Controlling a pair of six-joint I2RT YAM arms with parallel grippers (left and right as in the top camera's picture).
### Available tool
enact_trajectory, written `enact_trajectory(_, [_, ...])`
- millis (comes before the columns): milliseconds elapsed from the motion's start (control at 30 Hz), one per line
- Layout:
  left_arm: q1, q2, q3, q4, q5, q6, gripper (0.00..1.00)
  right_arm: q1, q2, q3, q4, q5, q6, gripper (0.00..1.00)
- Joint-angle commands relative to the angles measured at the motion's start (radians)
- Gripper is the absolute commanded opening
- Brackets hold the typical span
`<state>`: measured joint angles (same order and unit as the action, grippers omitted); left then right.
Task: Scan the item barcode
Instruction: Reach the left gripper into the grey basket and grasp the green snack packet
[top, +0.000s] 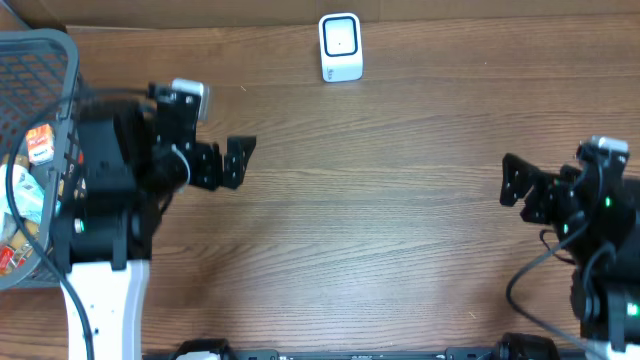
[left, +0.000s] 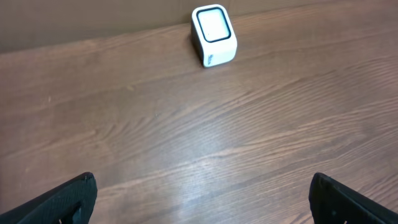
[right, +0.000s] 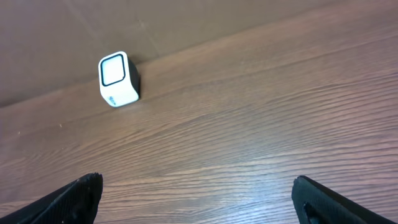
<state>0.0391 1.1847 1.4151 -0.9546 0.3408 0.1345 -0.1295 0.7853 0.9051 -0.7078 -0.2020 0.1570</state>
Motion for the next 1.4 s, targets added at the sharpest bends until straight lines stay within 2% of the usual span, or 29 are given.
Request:
enact_trajectory(0, [-0.007, 0.061, 0.089, -0.026, 0.064, 0.001, 1.0, 0.001, 0.049, 0.039, -0.006, -0.109, 0.024, 1.0])
enact_trajectory(200, [0.001, 0.095, 0.092, 0.004, 0.148, -0.009, 1.0, 0.001, 0.108, 0.039, -0.008, -0.26, 0.024, 1.0])
enact_trajectory(300, [0.058, 0.122, 0.172, 0.016, 0.087, -0.112, 1.0, 0.001, 0.129, 0.039, -0.009, -0.259, 0.021, 1.0])
enact_trajectory(400, [0.173, 0.192, 0.364, -0.104, -0.029, -0.208, 1.0, 0.001, 0.143, 0.039, -0.008, -0.259, 0.021, 1.0])
enact_trajectory(467, [0.295, 0.262, 0.528, -0.202, -0.111, -0.261, 1.0, 0.001, 0.152, 0.039, -0.009, -0.259, 0.021, 1.0])
enact_trajectory(567, [0.462, 0.343, 0.693, -0.285, -0.143, -0.33, 1.0, 0.001, 0.164, 0.039, -0.01, -0.259, 0.021, 1.0])
enact_trajectory(667, [0.622, 0.396, 0.76, -0.309, -0.146, -0.39, 1.0, 0.001, 0.175, 0.039, -0.013, -0.259, 0.021, 1.0])
enact_trajectory(767, [0.743, 0.429, 0.735, -0.314, -0.239, -0.525, 1.0, 0.001, 0.187, 0.039, -0.021, -0.259, 0.021, 1.0])
enact_trajectory(800, [0.765, 0.44, 0.723, -0.312, -0.244, -0.529, 1.0, 0.001, 0.19, 0.039, -0.024, -0.259, 0.021, 1.0])
enact_trajectory(900, [0.809, 0.482, 0.663, -0.305, -0.283, -0.512, 1.0, 0.001, 0.205, 0.039, -0.037, -0.259, 0.021, 1.0])
enact_trajectory(1067, [0.828, 0.547, 0.521, -0.204, -0.299, -0.396, 1.0, 0.001, 0.241, 0.039, -0.042, -0.259, 0.021, 1.0])
enact_trajectory(1267, [0.829, 0.675, 0.446, -0.122, -0.313, -0.389, 1.0, 0.001, 0.285, 0.039, -0.04, -0.26, 0.021, 1.0])
enact_trajectory(1367, [0.829, 0.743, 0.446, -0.121, -0.366, -0.412, 0.96, 0.001, 0.291, 0.039, -0.048, -0.26, 0.021, 1.0])
